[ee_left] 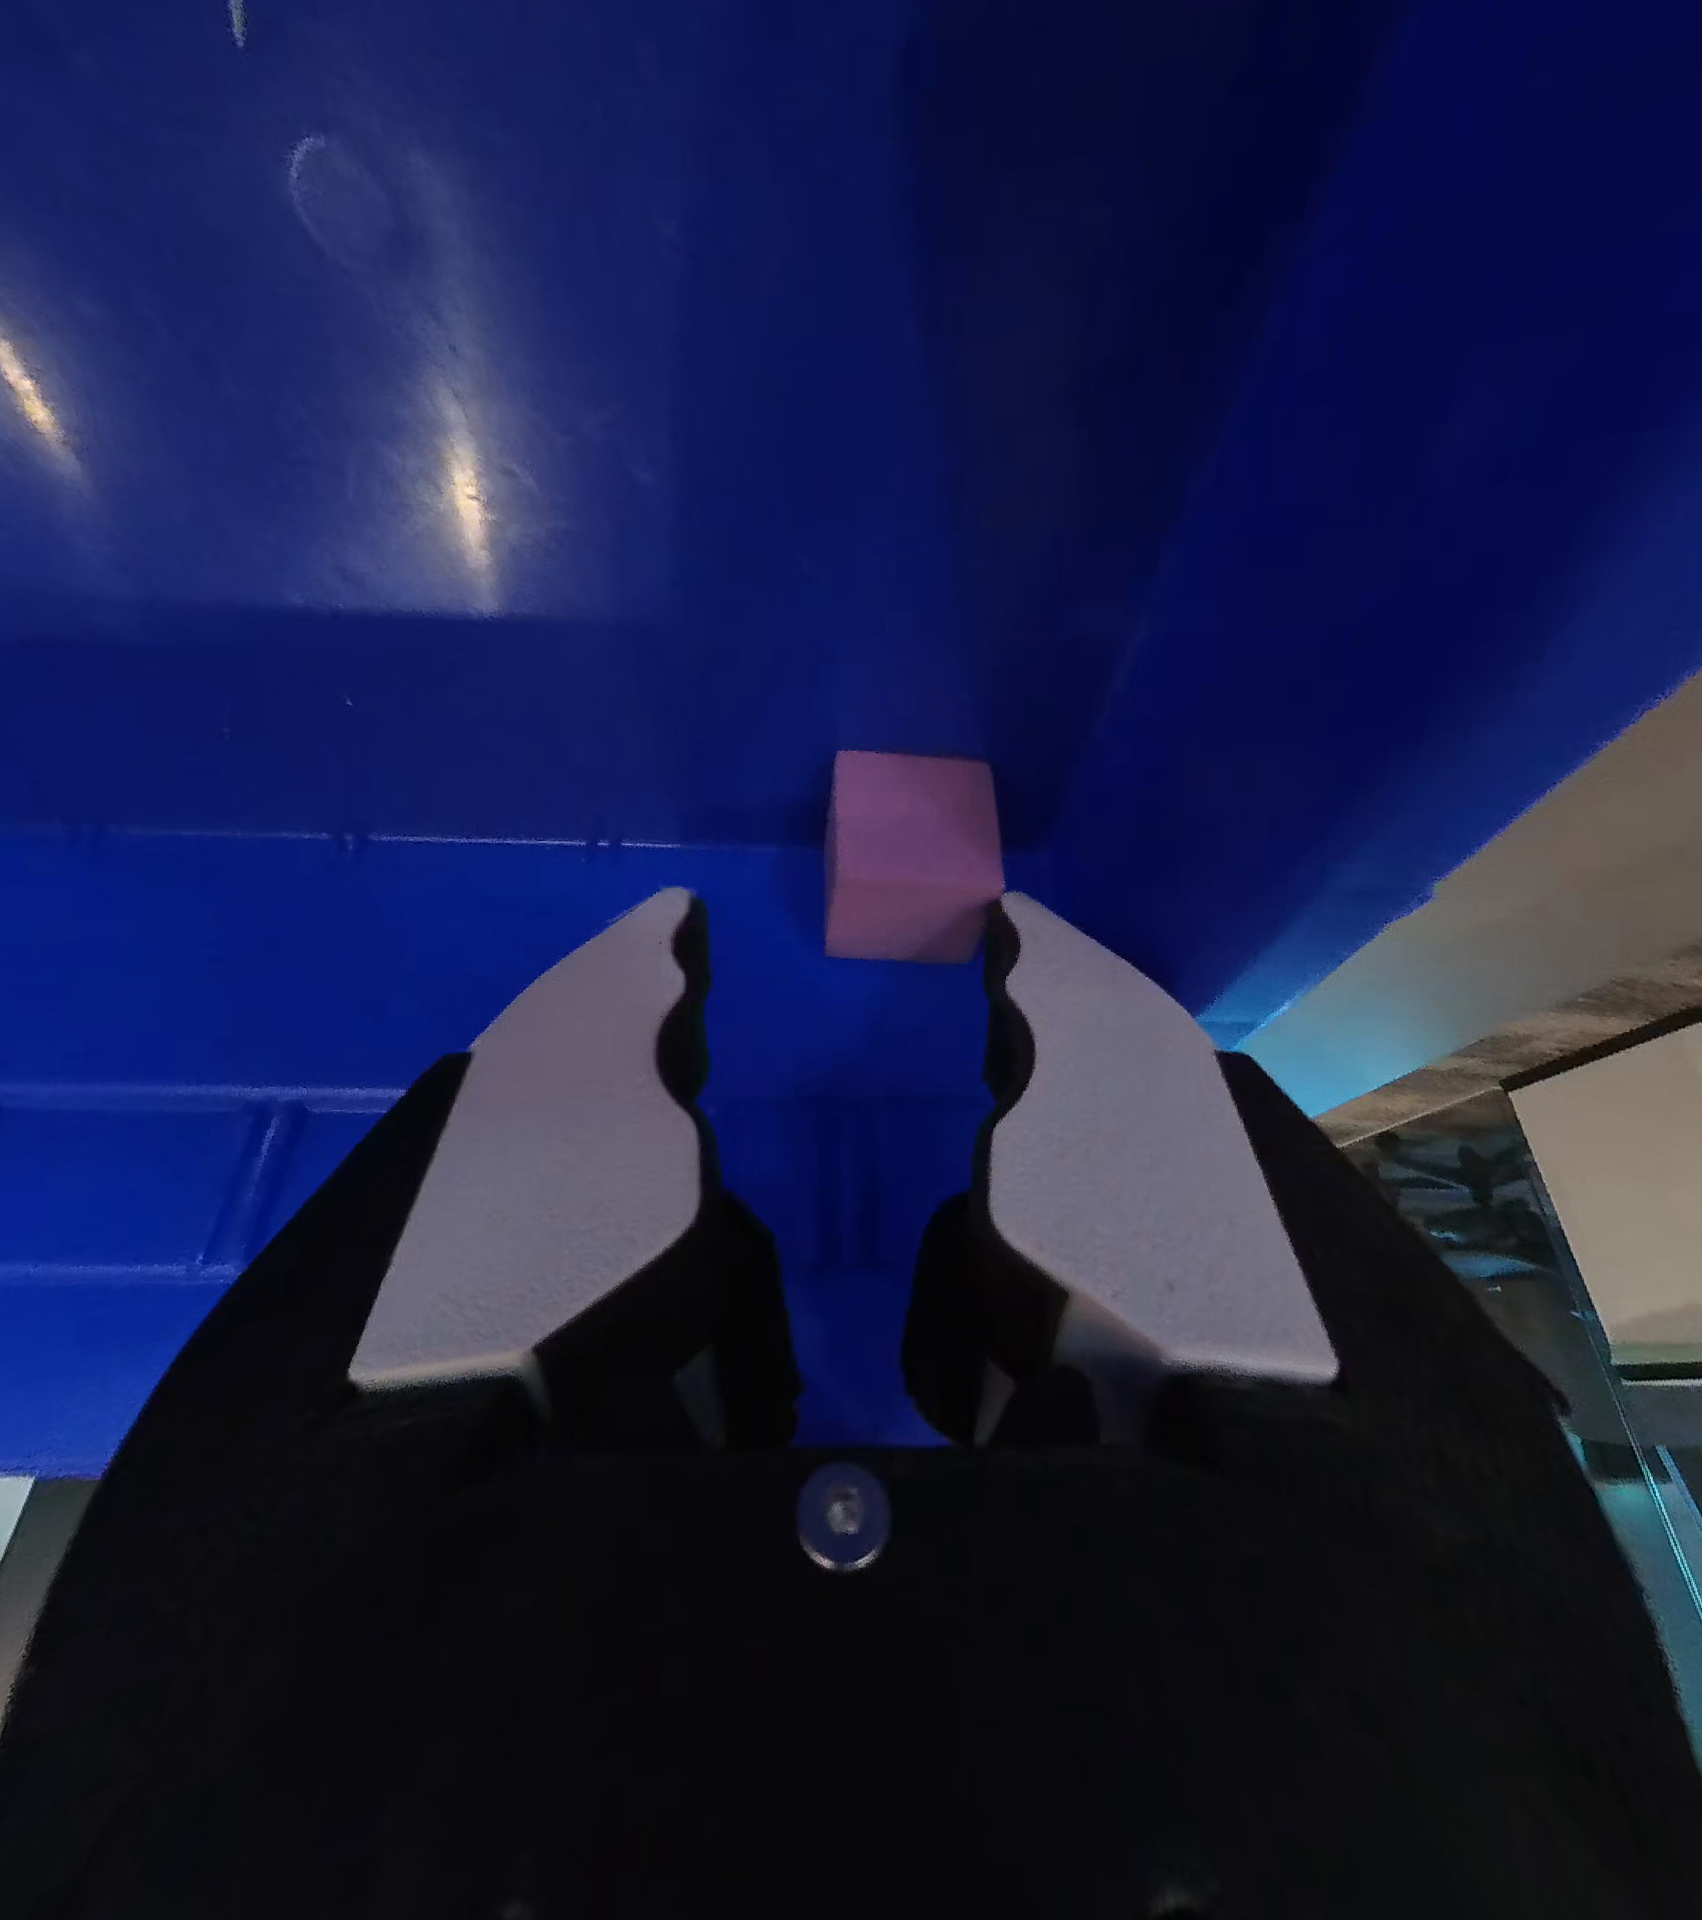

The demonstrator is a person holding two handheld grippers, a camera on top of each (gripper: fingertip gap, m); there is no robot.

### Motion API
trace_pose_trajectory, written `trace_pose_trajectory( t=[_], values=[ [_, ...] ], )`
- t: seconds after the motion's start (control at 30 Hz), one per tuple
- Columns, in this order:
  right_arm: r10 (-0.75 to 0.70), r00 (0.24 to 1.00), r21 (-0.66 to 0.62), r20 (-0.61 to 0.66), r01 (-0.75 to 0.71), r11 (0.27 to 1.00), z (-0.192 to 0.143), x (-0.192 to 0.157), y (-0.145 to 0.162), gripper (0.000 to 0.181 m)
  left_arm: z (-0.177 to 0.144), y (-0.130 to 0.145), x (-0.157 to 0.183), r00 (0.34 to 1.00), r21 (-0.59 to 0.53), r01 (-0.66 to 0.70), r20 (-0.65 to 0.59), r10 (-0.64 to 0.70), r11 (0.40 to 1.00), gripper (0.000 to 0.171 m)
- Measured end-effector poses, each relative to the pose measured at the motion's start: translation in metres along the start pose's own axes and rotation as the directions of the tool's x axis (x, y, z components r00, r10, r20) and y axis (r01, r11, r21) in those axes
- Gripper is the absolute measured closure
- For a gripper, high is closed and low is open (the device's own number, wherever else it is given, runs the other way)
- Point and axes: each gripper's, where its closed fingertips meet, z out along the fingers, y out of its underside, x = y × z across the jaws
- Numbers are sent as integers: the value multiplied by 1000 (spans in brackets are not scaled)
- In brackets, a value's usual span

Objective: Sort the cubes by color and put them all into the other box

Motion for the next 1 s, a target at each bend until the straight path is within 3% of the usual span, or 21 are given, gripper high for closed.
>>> trace_pose_trajectory(
  t=[0.13,0.33,0.5,0.57,0.67,0.73,0.8,0.87,1.0],
  values=[
    [-6,1000,12,-6,6,1000,-3,-2,-4,150,2,-2,11,993,34,-21,-112,25,999,140],
    [-21,999,26,-29,22,999,-12,-5,-11,152,2,-2,9,990,44,-53,-126,59,998,142],
    [-34,999,74,-32,37,997,-19,-18,-22,153,-25,-15,3,984,293,49,-177,4,955,142],
    [-21,1000,154,-14,23,988,-19,-29,-37,151,-52,-26,3,971,468,130,-238,-17,874,142],
    [-36,999,334,-21,41,942,-14,-47,-72,145,-117,-45,14,913,737,287,-403,58,612,142],
    [-91,994,413,-65,110,904,-8,-58,-95,141,-165,-50,28,830,814,415,-522,198,406,142],
    [-149,982,456,-116,186,870,-3,-67,-117,140,-200,-52,42,737,809,523,-587,334,268,143],
    [-200,971,498,-135,241,833,-1,-77,-139,139,-219,-57,55,675,786,583,-609,416,205,143],
    [-296,935,522,-195,355,776,-2,-89,-176,135,-240,-68,80,565,742,648,-618,546,170,142]
  ],
)
